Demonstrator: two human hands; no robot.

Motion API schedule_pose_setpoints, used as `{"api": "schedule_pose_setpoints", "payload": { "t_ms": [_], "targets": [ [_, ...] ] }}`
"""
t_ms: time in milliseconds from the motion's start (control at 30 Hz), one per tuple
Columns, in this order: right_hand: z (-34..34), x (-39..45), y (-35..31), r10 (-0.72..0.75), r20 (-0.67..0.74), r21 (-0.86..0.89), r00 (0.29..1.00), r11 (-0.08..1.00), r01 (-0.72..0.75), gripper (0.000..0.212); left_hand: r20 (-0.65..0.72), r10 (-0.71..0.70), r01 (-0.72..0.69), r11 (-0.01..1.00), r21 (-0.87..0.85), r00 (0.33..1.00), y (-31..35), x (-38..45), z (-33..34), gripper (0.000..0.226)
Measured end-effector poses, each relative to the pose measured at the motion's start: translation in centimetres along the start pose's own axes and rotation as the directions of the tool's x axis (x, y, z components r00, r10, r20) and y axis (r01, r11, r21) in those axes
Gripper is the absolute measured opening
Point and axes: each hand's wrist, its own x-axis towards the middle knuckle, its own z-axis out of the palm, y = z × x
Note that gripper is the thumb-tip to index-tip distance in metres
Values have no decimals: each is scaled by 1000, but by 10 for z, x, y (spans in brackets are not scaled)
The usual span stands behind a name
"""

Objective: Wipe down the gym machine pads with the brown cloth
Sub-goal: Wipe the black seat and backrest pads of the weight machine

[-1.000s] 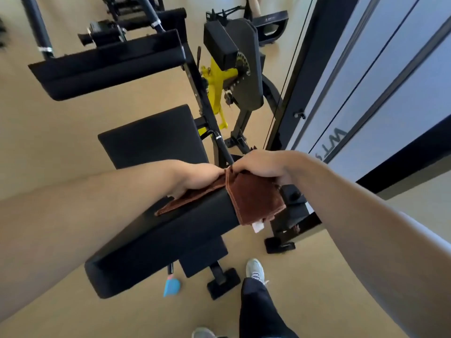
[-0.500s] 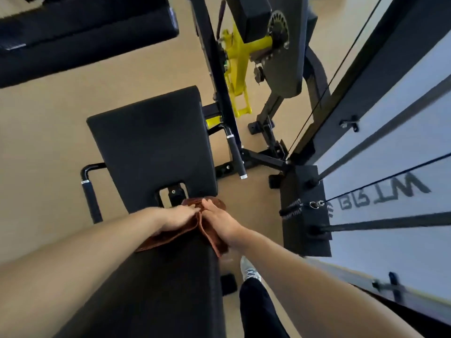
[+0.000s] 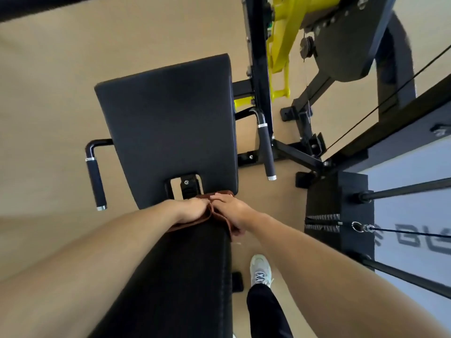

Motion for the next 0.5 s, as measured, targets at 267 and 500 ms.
{"api": "schedule_pose_setpoints", "payload": {
  "t_ms": [267, 500],
  "targets": [
    [-8, -43, -35, -144, -81, -386, 986, 917, 102, 40, -26, -71, 73, 991, 112, 997, -5, -61, -14, 47],
    [9, -140, -125, -63, 240, -514, 969, 838, 182, 31, 41, -91, 87, 992, 91, 995, -41, -172, -33, 41]
  ]
}}
